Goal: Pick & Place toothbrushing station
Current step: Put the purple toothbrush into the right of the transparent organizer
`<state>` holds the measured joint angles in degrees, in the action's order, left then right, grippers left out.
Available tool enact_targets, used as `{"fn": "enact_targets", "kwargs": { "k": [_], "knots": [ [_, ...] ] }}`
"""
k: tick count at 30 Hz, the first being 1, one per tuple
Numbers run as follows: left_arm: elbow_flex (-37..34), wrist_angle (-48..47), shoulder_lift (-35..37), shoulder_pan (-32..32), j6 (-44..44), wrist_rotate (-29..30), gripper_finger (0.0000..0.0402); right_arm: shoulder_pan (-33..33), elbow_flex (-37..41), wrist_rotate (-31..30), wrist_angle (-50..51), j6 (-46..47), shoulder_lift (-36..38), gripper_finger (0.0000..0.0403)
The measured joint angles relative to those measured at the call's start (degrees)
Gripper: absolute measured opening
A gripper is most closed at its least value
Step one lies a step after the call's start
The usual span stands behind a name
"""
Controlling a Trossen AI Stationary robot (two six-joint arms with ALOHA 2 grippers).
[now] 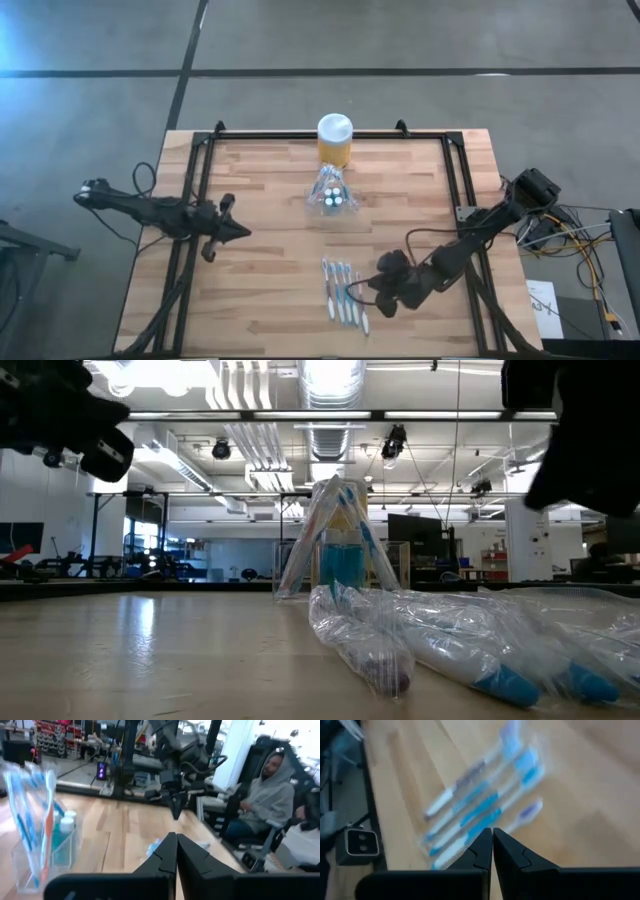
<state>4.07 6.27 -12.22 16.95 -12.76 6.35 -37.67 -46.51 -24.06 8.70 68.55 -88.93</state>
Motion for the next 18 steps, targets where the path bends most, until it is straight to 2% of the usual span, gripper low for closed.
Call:
{"fn": "enact_targets", "kwargs": {
  "k": [4, 7, 9, 13, 15, 18],
  "knots": [
    [-1.95, 1.80, 0.27, 0.00, 0.18, -0.34, 0.0005, 0.85, -3.84, 8.08, 4.51, 4.86, -2.19, 0.0023],
    [-2.52, 1.65, -0.08, 0.00, -0.19, -0.95, 0.0003, 1.28, -6.08, 12.82, 5.03, 6.48, -3.63, 0.0057],
    [-2.56, 1.73, -0.11, 0.00, -0.72, -1.11, 0.0006, 1.56, -7.78, 13.78, 6.61, 8.26, -5.59, 0.0089],
    [-2.55, 1.84, -0.10, 0.00, -0.70, -1.34, 0.0012, 2.69, -12.75, 13.84, 16.58, 12.50, -9.40, 0.0147],
    [-2.55, 1.87, -0.21, 0.00, -0.30, -1.36, 0.0011, 3.48, -15.20, 13.70, 21.01, 12.72, -11.70, 0.0169],
    [-2.55, 1.82, -0.28, -0.02, 0.41, -1.36, 0.0006, 4.70, -19.37, 13.63, 22.36, 12.11, -14.93, 0.0194]
  ]
}}
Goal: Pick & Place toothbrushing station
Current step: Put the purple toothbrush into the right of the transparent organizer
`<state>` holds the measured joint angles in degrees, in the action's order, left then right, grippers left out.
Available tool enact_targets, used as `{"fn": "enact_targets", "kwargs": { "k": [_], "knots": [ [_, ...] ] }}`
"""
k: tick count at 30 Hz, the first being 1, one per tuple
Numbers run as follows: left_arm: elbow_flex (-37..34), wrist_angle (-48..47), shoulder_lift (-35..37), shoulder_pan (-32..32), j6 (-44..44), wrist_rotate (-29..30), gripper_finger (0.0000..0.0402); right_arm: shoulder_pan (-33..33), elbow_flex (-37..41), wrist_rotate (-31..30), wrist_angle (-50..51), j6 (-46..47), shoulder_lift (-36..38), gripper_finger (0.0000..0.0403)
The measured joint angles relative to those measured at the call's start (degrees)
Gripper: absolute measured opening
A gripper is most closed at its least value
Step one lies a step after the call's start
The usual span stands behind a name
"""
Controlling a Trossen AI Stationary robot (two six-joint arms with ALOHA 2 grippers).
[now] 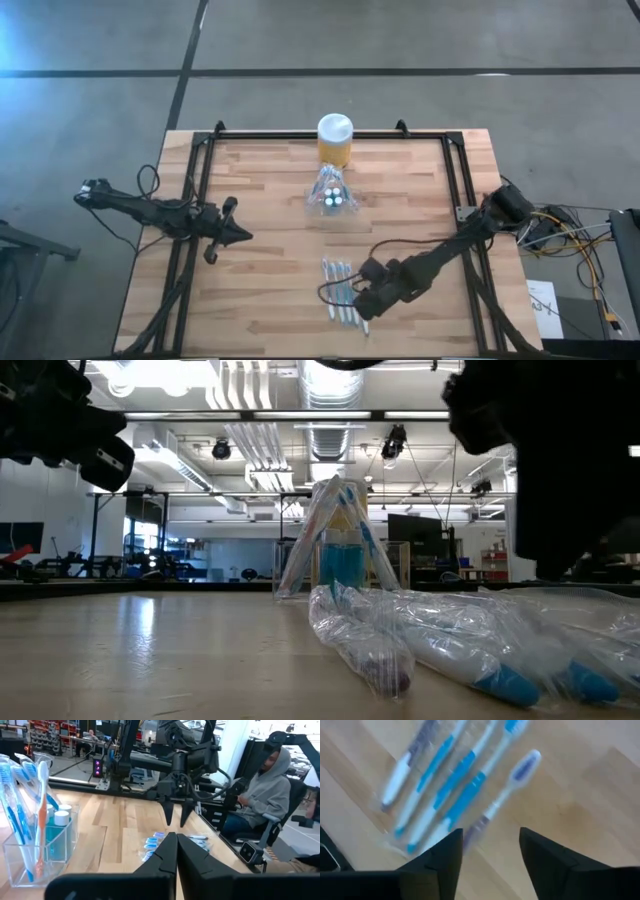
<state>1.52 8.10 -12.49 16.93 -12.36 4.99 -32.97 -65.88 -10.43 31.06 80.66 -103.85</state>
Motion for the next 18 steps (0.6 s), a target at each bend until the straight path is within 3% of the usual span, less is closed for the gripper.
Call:
{"fn": "enact_targets", "kwargs": {
  "k": [9, 18],
  "knots": [
    [0.02, -0.44, -0.17, 0.01, -0.22, -1.53, 0.0012, 1.18, -11.27, 1.99, 10.38, -1.99, -11.11, 0.0216],
    [0.04, -0.51, -0.66, 0.04, -0.74, -2.73, 0.0006, 1.38, -13.35, 4.22, 12.29, -5.73, -14.49, 0.0196]
  ]
}}
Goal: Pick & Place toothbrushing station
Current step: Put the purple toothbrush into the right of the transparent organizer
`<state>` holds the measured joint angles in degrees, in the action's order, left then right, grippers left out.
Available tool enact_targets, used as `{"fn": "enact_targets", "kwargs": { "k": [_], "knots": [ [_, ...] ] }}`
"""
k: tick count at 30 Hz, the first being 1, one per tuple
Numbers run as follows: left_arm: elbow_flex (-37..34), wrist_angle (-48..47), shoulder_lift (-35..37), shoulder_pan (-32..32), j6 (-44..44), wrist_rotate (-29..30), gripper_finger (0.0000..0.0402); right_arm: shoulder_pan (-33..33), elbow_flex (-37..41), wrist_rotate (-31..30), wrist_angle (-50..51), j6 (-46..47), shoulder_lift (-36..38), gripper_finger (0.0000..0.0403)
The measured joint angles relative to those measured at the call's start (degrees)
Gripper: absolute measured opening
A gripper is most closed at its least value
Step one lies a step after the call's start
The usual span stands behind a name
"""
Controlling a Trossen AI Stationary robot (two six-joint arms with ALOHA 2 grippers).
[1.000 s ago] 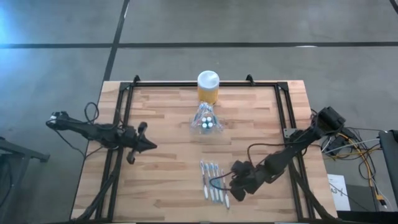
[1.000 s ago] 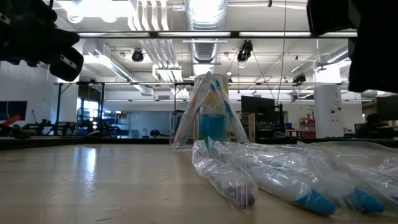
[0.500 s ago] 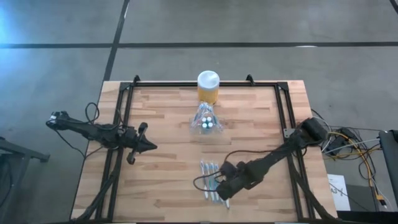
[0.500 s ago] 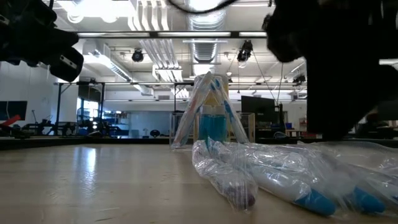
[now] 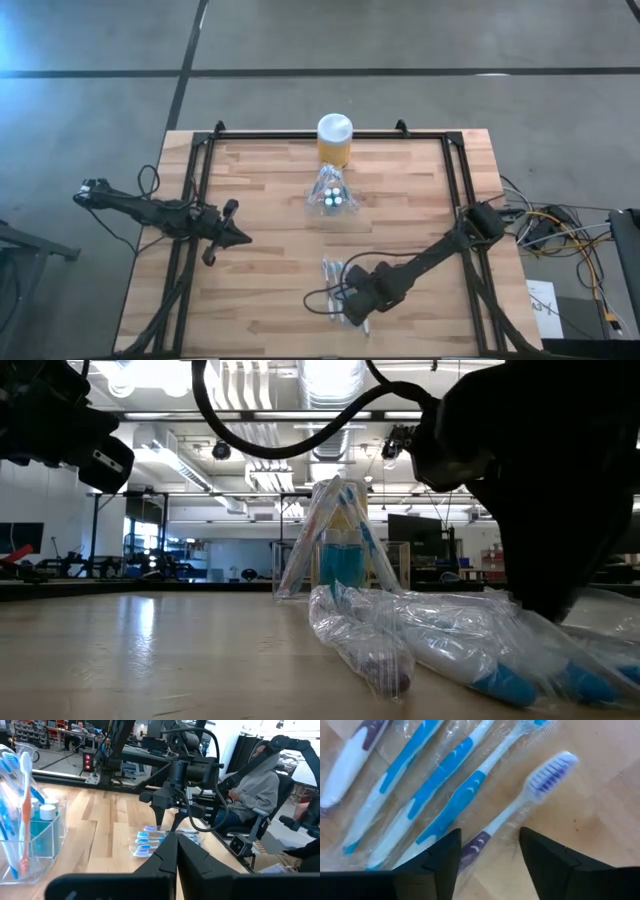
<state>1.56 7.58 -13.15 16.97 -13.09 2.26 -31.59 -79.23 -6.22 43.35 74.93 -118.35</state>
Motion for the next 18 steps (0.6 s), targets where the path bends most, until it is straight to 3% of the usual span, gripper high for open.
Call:
{"fn": "enact_targets", "kwargs": {
  "k": [3, 11, 18],
  "knots": [
    [0.00, 0.04, 0.00, 0.00, 0.20, 0.02, 0.0012, -0.15, 0.30, 0.04, 0.18, -1.85, 0.86, 0.0161],
    [0.00, 1.44, 0.02, 0.00, 0.26, 0.03, 0.0009, -0.26, 0.71, -0.15, 0.70, -5.09, 1.72, 0.0021],
    [0.00, 1.45, 0.02, 0.00, -0.50, -0.10, 0.0009, -0.83, 0.95, -4.44, 1.76, -10.81, 7.26, 0.0008]
  ]
}}
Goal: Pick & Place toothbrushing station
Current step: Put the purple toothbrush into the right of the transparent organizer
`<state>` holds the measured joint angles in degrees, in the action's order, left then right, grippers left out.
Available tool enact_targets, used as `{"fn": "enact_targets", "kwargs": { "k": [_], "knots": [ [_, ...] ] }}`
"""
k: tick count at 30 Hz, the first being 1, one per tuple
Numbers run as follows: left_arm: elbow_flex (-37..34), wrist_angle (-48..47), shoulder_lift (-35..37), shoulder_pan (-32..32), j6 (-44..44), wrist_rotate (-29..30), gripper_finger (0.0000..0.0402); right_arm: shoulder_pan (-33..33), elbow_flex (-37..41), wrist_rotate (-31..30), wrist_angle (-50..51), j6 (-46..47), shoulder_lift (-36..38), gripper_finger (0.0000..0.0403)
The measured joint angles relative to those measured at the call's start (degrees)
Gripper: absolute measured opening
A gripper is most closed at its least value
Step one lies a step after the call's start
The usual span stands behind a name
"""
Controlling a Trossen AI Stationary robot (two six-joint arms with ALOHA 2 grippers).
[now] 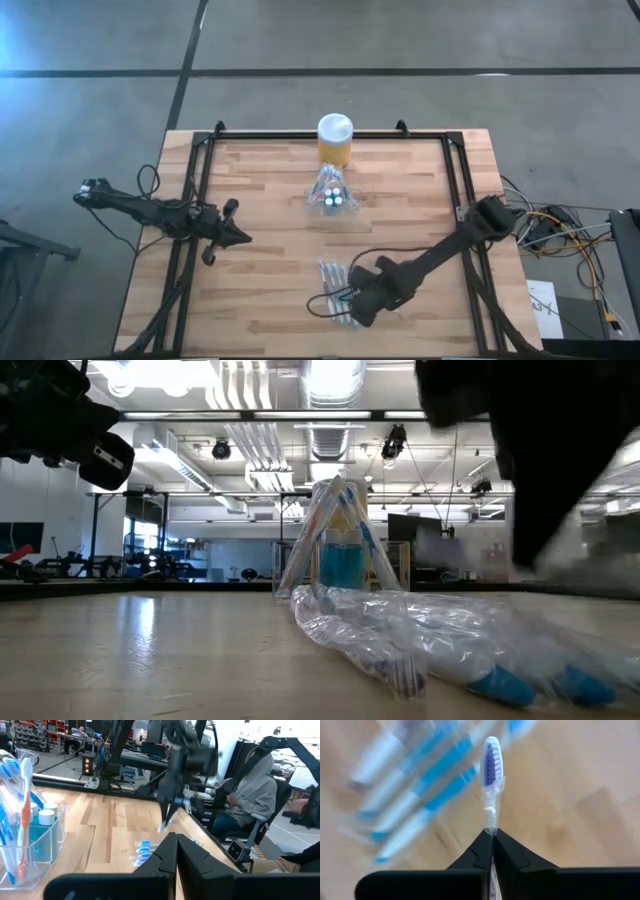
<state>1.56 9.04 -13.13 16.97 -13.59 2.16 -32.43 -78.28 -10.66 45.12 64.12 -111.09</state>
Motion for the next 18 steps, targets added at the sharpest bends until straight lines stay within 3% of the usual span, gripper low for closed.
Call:
{"fn": "enact_targets", "kwargs": {
  "k": [4, 8, 12, 16, 18],
  "knots": [
    [0.00, 0.42, 0.00, 0.00, 1.24, 0.01, 0.0006, -1.19, 0.00, -7.15, 0.05, -2.98, 7.43, 0.0008],
    [0.00, 0.44, 0.00, 0.00, 7.05, 0.28, 0.0003, -3.59, 0.09, -17.20, -0.41, -8.57, 15.07, 0.0008],
    [0.00, 1.89, 0.02, 0.00, 6.93, 2.25, 0.0008, -6.08, 0.65, -26.99, -1.06, -13.06, 21.41, 0.0008],
    [0.00, 3.42, 0.02, 0.00, 7.32, 3.39, 0.0009, -8.56, 2.92, -35.08, -4.31, -23.92, 26.95, 0.0008],
    [0.00, 3.81, 0.02, 0.00, 8.31, 3.45, 0.0008, -8.91, 5.48, -35.74, -9.04, -30.77, 30.26, 0.0008]
  ]
}}
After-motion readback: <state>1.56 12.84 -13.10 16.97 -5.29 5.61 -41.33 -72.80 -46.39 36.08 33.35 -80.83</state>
